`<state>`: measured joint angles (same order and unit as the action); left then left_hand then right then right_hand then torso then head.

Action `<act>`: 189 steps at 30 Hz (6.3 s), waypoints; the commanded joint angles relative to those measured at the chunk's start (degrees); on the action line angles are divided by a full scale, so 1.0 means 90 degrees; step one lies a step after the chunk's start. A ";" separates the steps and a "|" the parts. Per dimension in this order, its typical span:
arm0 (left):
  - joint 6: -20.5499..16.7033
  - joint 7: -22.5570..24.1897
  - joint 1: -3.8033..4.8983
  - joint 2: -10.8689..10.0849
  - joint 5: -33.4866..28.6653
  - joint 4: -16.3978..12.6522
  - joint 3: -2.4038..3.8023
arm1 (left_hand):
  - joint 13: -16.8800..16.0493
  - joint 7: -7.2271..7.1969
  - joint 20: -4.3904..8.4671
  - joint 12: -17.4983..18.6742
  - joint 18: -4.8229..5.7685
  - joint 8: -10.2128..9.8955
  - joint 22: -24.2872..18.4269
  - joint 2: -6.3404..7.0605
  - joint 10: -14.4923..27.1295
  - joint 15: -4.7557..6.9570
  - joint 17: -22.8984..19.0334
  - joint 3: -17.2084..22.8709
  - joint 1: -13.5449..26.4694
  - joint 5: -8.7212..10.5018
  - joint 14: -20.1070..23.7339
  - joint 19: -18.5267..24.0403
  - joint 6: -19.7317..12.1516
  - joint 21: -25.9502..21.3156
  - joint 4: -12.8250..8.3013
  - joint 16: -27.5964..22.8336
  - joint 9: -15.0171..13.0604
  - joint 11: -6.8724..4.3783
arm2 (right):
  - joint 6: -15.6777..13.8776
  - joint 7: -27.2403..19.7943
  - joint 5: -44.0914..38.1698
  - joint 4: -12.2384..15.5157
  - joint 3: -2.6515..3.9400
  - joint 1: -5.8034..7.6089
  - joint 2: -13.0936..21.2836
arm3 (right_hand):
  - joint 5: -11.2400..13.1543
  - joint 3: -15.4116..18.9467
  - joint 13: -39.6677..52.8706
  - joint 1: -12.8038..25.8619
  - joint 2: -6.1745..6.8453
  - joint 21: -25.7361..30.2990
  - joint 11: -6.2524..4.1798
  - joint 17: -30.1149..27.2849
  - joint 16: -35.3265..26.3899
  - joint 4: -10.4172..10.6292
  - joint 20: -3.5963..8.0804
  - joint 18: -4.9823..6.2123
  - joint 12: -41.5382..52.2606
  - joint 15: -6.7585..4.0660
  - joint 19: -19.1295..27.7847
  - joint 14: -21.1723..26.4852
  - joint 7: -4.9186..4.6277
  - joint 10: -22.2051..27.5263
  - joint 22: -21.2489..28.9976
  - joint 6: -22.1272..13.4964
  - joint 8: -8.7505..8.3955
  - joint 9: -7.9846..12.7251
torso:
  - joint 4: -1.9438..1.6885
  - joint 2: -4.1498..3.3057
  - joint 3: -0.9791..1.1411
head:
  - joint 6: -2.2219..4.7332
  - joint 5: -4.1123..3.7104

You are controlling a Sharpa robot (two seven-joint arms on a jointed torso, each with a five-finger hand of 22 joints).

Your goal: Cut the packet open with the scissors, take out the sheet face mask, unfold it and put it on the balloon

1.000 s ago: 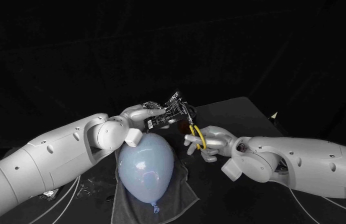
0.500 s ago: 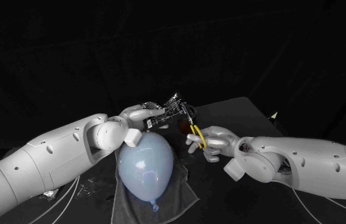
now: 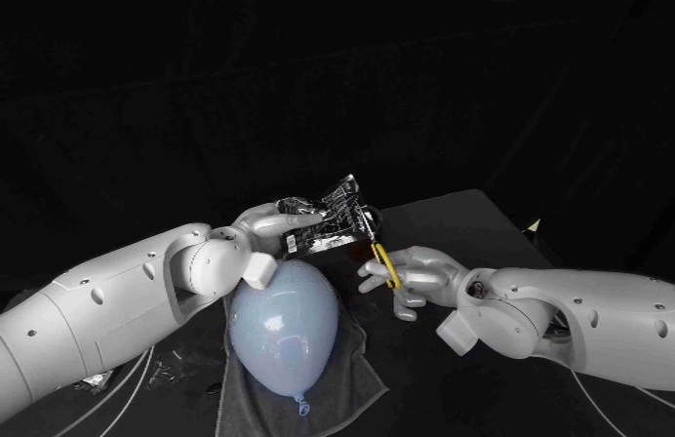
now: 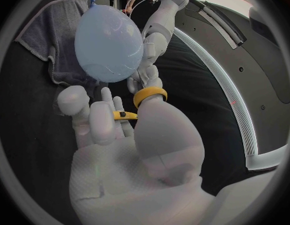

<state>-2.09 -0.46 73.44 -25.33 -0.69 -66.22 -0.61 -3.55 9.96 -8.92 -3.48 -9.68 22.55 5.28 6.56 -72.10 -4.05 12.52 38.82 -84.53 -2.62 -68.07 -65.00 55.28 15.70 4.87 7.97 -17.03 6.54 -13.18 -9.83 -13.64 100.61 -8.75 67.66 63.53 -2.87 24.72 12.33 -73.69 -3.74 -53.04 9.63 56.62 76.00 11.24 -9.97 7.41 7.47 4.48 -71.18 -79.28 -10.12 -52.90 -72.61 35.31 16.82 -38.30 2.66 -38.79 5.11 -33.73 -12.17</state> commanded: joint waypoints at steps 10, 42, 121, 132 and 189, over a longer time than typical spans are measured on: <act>-0.0120 0.0584 0.0000 0.0018 0.0436 -0.0094 0.0004 | -0.0006 0.0015 0.0016 -0.0006 -0.0068 0.0017 0.0005 -0.0061 -0.0022 0.0000 0.0009 0.0011 0.0023 -0.0028 -0.0032 -0.0026 0.0017 0.0018 -0.0047 -0.0048 -0.0410 -0.0005 | -0.0065 -0.0200 0.0098 0.0037 0.0010 0.0009 0.0004 | 0.0007 -0.0080 -0.0073 -0.0013 0.0097 0.0116 0.0014 -0.0066 -0.0034 0.0072 -0.0013 0.0076 -0.0004 0.0007 0.0076 0.0058 -0.0435 0.0055 0.0089 0.0006 -0.0005 0.0016 | 0.0004 0.0004 0.0010 | 0.0026 -0.0032; -0.0111 0.0896 -0.0003 0.0022 0.0604 -0.0139 0.0005 | -0.0005 0.0019 0.0016 -0.0004 -0.0065 0.0014 0.0005 -0.0071 -0.0013 -0.0003 0.0009 0.0022 0.0032 -0.0027 -0.0023 -0.0015 0.0008 0.0022 -0.0068 -0.0058 -0.0417 -0.0001 | -0.0495 -0.0110 0.0249 -0.0153 0.0012 0.0155 -0.0008 | 0.0008 0.0205 0.1423 -0.0267 -0.0526 -0.1957 -0.1109 0.1153 0.0534 -0.0238 0.0857 -0.0331 0.2137 -0.0949 -0.1090 -0.0701 0.0717 -0.2556 -0.0869 0.1847 0.1891 -0.1137 | 0.0004 0.0003 0.0000 | 0.0047 -0.0039; -0.0034 0.1045 -0.0009 -0.0037 0.1251 -0.0128 0.0004 | -0.0005 0.0023 0.0017 -0.0005 -0.0063 0.0012 0.0008 -0.0087 -0.0007 -0.0004 0.0013 0.0032 0.0043 -0.0026 -0.0021 -0.0002 -0.0002 0.0035 -0.0116 -0.0069 -0.0433 0.0002 | -0.0486 -0.0075 0.0131 0.0072 0.0022 0.0489 0.0158 | 0.0010 0.0202 0.0606 0.0298 -0.0427 -0.0486 -0.0130 0.0013 0.0048 -0.0746 0.0115 -0.0022 0.0215 -0.0116 -0.0175 -0.0082 -0.0283 -0.0171 -0.0106 0.0479 -0.0463 -0.0553 | 0.0004 -0.0001 0.0008 | 0.0236 -0.0133; -0.0076 0.1052 -0.0009 -0.0045 0.1413 -0.0117 0.0003 | -0.0005 0.0023 0.0017 -0.0005 -0.0063 0.0012 0.0008 -0.0087 -0.0007 -0.0004 0.0013 0.0032 0.0043 -0.0026 -0.0021 -0.0002 -0.0002 0.0035 -0.0116 -0.0069 -0.0433 0.0002 | -0.0363 -0.0012 0.0063 0.0110 0.0021 0.0492 0.0199 | 0.0011 0.0193 0.0396 0.0332 -0.0376 -0.0212 -0.0088 -0.0192 -0.0052 -0.0725 0.0068 0.0033 0.0114 -0.0078 -0.0024 0.0033 -0.0320 -0.0048 0.0065 0.0446 -0.0571 -0.0440 | 0.0001 0.0002 0.0006 | 0.0246 -0.0140; -0.0289 0.1412 -0.0014 -0.0121 0.2554 -0.0194 0.0003 | -0.0006 0.0022 0.0021 -0.0006 -0.0062 0.0013 0.0012 -0.0091 -0.0004 -0.0003 0.0016 0.0035 0.0048 -0.0025 -0.0019 0.0009 -0.0004 0.0048 -0.0163 -0.0078 -0.0448 0.0002 | -0.0779 0.0264 0.0382 -0.0146 0.0012 0.0777 0.0117 | 0.0022 0.0201 0.3417 -0.0040 -0.1024 -0.2570 -0.1366 0.1698 0.0801 -0.0907 0.1040 -0.0456 0.4145 -0.1167 -0.1379 -0.0850 0.1003 -0.3393 -0.1101 0.2503 0.1669 -0.1913 | -0.0003 0.0004 -0.0007 | 0.0180 -0.0163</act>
<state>-4.28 11.16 73.33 -26.41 22.94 -67.99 -0.62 -3.54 9.90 -8.93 -3.48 -9.21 22.49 5.30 6.18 -71.86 -4.25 12.60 39.13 -84.00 -2.66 -68.08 -65.00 55.22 15.91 3.61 7.53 -17.03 6.77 -19.22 -7.90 -10.23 99.08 -8.66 74.62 64.45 -2.88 25.10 37.52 -72.52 -10.44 -75.38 3.20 70.43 82.54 3.37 -0.91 4.28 31.16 -4.75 -83.07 -83.41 -3.30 -76.00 -74.96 55.79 30.71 -54.54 2.66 -38.80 5.02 -32.09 -13.55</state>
